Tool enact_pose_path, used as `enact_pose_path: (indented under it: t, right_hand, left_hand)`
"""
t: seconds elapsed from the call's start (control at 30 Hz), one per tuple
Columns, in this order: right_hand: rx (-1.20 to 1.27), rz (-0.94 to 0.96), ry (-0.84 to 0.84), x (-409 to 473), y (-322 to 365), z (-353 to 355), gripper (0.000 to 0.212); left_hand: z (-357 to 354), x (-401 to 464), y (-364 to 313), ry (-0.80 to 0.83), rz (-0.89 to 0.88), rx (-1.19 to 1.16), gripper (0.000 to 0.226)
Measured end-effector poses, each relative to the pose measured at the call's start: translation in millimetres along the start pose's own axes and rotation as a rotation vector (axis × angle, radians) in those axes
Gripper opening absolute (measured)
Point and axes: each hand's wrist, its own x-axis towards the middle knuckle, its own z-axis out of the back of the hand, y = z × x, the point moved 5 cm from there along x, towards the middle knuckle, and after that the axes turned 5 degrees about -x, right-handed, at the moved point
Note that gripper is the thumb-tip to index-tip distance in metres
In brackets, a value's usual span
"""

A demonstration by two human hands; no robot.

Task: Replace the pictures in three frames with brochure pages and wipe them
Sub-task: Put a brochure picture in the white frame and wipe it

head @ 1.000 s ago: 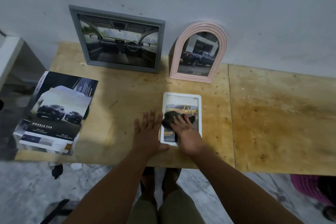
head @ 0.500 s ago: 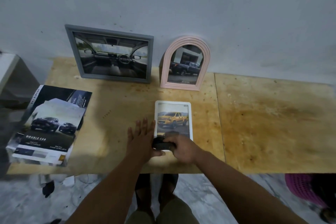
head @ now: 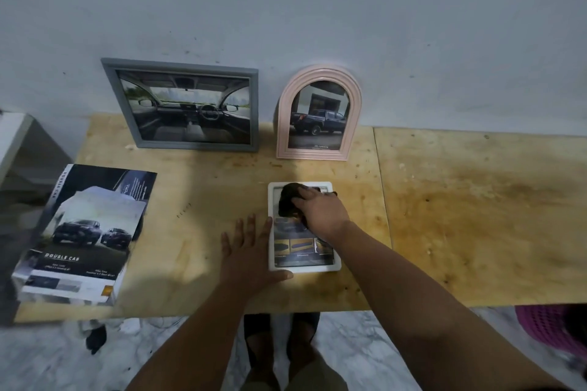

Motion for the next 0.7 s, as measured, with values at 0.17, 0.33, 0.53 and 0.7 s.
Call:
enact_pose_path:
  t: [0.17,0.33,0.53,0.7]
  right_hand:
    - [-0.104,-0.056,0.048,-17.5,-11.1,-4.3,0.037]
    - [-0.087,-0.059,0.133,-58.7,7.1,-22.2,0.038]
    - [0.249,-0.166,0.173,-95.1,49.7,-49.6,0.042]
    - [0.592,-0.205,0.070,-80.8,77.3,-39.7,0.046]
  left_hand:
    - [2.2,-2.5,-2.1,-0.011,0.005,0.003,0.135]
    - [0.0,-2.8,-1.6,-0.023,0.012,0.001,0.136]
    - [-4.3,-1.2,-1.2,-0.019,0.022,-0.014,0.135]
    - [-2.9,-0.9,1.5,-0.022,0.028,-0.010,0.111]
